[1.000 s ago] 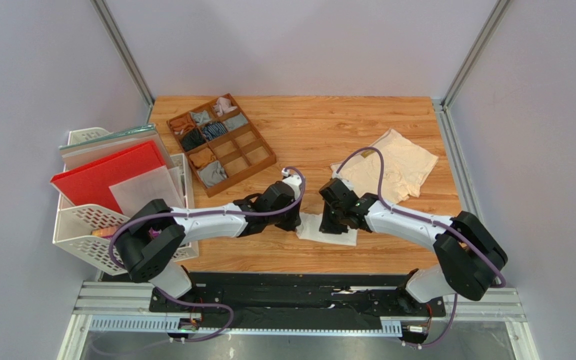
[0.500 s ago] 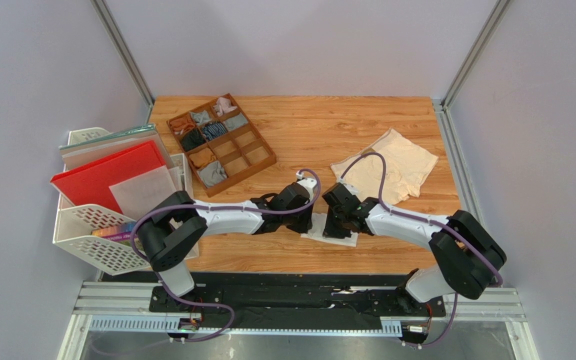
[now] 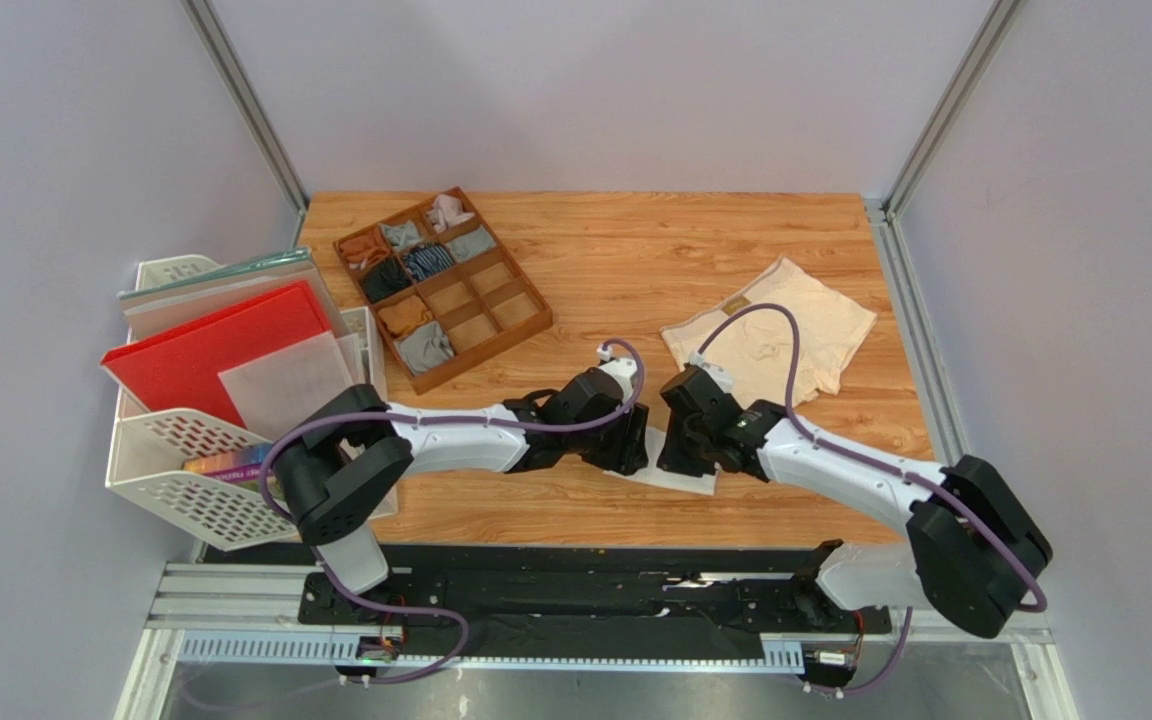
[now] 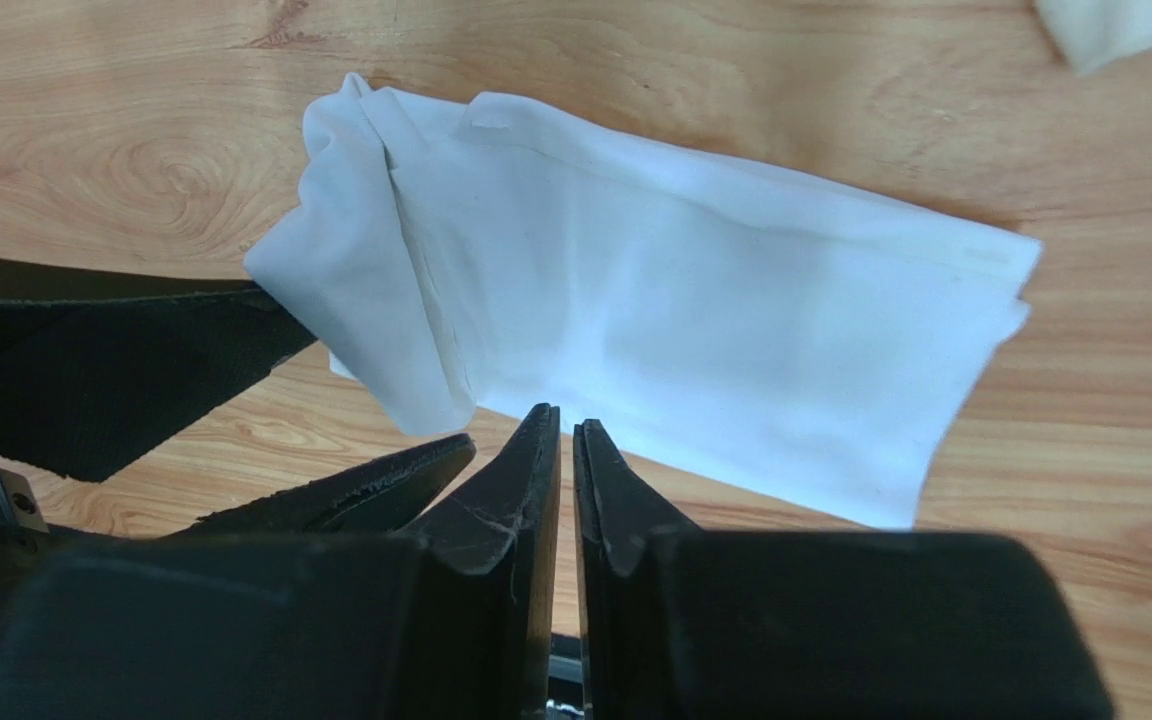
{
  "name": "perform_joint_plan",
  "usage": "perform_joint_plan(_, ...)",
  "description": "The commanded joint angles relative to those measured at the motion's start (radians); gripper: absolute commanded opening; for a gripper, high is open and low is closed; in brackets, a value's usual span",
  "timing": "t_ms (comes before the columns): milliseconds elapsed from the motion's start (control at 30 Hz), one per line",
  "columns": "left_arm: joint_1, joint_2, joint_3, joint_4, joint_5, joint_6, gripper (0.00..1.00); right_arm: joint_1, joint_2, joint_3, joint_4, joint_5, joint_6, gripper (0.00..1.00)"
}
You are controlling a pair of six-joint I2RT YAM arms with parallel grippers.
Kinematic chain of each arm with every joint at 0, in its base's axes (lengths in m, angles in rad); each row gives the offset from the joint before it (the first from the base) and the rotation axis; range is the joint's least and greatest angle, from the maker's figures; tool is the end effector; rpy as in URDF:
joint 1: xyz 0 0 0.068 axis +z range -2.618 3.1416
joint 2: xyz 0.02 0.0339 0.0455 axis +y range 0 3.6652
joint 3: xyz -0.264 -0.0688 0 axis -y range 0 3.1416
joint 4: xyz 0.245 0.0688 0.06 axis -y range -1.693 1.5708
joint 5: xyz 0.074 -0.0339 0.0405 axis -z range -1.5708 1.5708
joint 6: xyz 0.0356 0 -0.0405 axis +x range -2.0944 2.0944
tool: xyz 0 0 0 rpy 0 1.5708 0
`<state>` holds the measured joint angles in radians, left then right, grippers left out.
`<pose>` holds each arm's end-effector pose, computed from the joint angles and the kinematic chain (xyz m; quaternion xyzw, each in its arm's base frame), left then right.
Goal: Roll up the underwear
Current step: Roll the underwear at the center of the board.
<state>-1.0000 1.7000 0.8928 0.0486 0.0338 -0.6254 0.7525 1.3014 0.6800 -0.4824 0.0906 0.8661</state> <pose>0.1861 -0.2921 0.1644 0.1776 0.9012 -0.2975 0.2603 0.1724 0.1570 0.1764 0.0656 0.9697 0.1369 0.1914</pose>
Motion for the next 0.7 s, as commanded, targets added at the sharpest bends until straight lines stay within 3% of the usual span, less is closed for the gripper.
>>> perform_joint_plan(0,-0.005,-0.069,0.02,0.069,0.037,-0.008,0.63,-0.01,-0.08,0.023,-0.074,0.06,-0.012,0.13)
perform_joint_plan(433,-0.006,-0.094,0.002,0.175,0.138,-0.013,0.66,-0.033,-0.223,0.046,-0.176,0.115,-0.016,0.15)
perform_joint_plan(500,-0.006,-0.132,-0.008,0.172,0.123,0.003,0.78,-0.033,-0.232,0.05,-0.173,0.112,-0.018,0.14)
perform_joint_plan(667,0.003,-0.252,-0.037,0.116,0.069,0.061,0.79,-0.031,-0.246,0.072,-0.144,0.08,-0.047,0.15)
